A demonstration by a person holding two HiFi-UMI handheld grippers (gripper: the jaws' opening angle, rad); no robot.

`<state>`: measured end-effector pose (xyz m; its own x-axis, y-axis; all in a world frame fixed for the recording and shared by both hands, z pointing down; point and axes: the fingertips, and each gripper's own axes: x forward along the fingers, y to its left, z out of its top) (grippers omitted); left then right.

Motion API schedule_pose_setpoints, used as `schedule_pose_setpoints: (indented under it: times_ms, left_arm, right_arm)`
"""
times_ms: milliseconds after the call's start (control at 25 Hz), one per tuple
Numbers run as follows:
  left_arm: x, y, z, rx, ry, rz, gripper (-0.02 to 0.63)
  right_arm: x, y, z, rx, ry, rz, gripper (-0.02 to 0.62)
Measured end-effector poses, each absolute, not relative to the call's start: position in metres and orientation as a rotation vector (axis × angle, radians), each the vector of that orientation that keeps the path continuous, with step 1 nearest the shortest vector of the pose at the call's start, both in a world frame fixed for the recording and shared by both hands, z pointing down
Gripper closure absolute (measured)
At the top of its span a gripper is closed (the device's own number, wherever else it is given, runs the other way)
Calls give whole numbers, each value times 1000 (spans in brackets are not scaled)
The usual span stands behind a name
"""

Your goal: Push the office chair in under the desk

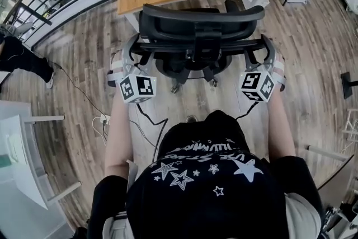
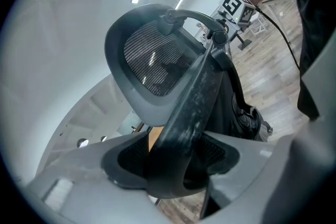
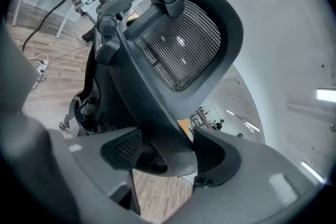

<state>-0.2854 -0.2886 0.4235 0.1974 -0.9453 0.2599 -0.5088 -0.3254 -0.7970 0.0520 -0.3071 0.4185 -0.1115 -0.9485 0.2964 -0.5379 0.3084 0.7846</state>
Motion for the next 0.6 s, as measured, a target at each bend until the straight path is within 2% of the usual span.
schedule_pose_setpoints:
  times_ms: [600]
  left_arm:
    - [-283, -373, 424, -1910, 1374, -1056, 316]
  right_arm:
    - [54, -405, 419, 1296, -1788, -635, 301]
